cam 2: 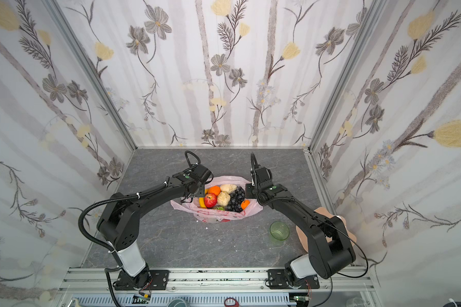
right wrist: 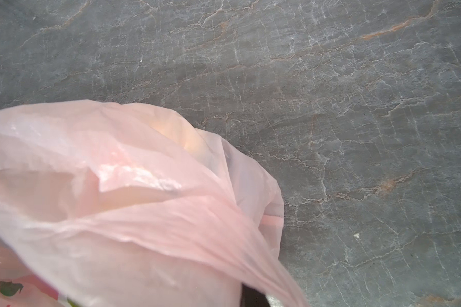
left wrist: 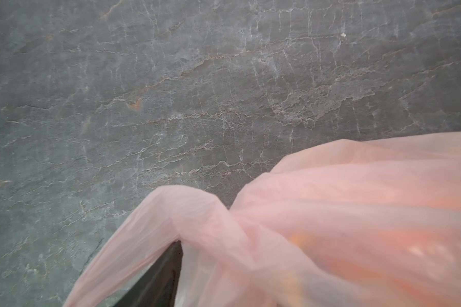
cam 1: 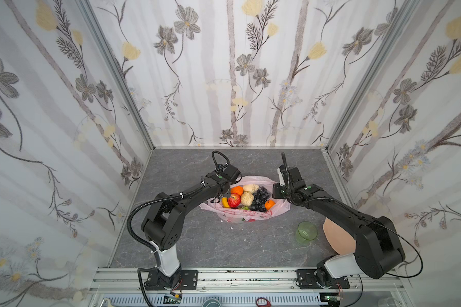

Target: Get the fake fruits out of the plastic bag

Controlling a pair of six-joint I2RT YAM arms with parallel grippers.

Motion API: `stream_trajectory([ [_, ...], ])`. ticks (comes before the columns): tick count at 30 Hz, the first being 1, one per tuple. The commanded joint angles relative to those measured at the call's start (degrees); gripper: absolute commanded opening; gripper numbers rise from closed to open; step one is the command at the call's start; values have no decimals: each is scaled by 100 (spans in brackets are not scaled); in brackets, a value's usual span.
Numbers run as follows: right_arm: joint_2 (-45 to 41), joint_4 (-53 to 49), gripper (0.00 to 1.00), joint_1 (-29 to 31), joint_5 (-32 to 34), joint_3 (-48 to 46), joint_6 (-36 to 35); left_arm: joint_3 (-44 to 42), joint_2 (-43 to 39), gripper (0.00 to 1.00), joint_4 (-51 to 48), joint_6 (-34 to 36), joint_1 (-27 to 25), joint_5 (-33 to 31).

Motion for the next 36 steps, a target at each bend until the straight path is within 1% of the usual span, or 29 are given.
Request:
stream_trajectory([
  [1,-21,185,0,3,51,-9,-13,-78,162,53,332,185,209,346],
  [3,-21,156,0,-1,103,-33,-29,-303,203,40,495,249,355,490],
  [6,-38,25,0,-65,302,-56,-75,-548,70,19,689,211,541,494],
  [8,-38,-25,0,-191,329,-101,-86,-773,-173,4,838,8,769,438],
  [9,-38,-46,0,-271,331,-127,-76,-925,-345,0,967,-111,932,446],
  [10,-38,-64,0,-337,318,-147,-75,-1080,-520,0,1088,-225,1071,481],
  [13,-38,-69,0,-393,239,-167,-89,-1574,-1064,0,1662,-448,1472,850],
  [16,-11,-56,0,-267,182,-124,-171,-1704,-1285,0,1988,-360,1481,1055],
  [20,140,6,0,-41,131,-24,-197,-1568,-1128,0,2154,-355,1477,1482],
  [22,197,138,0,-28,-208,16,-190,-1444,-1016,0,2262,-382,1480,1663],
  [25,207,416,0,-62,-649,112,-148,-1108,-799,0,2328,-414,1472,1684],
  [28,258,596,0,-236,-872,319,-28,-724,-619,0,2361,-514,1487,1679],
  [31,346,909,0,-416,-1280,430,217,-551,-520,0,2500,-690,1487,1815],
  [33,424,1355,0,-383,-1581,344,515,-679,-521,0,2817,-897,1445,2090],
  [34,470,1618,0,-327,-1732,269,673,-742,-503,0,2904,-994,1374,2113],
  [36,670,1981,0,-124,-1912,232,904,-789,-424,0,3004,-1038,1072,2077],
])
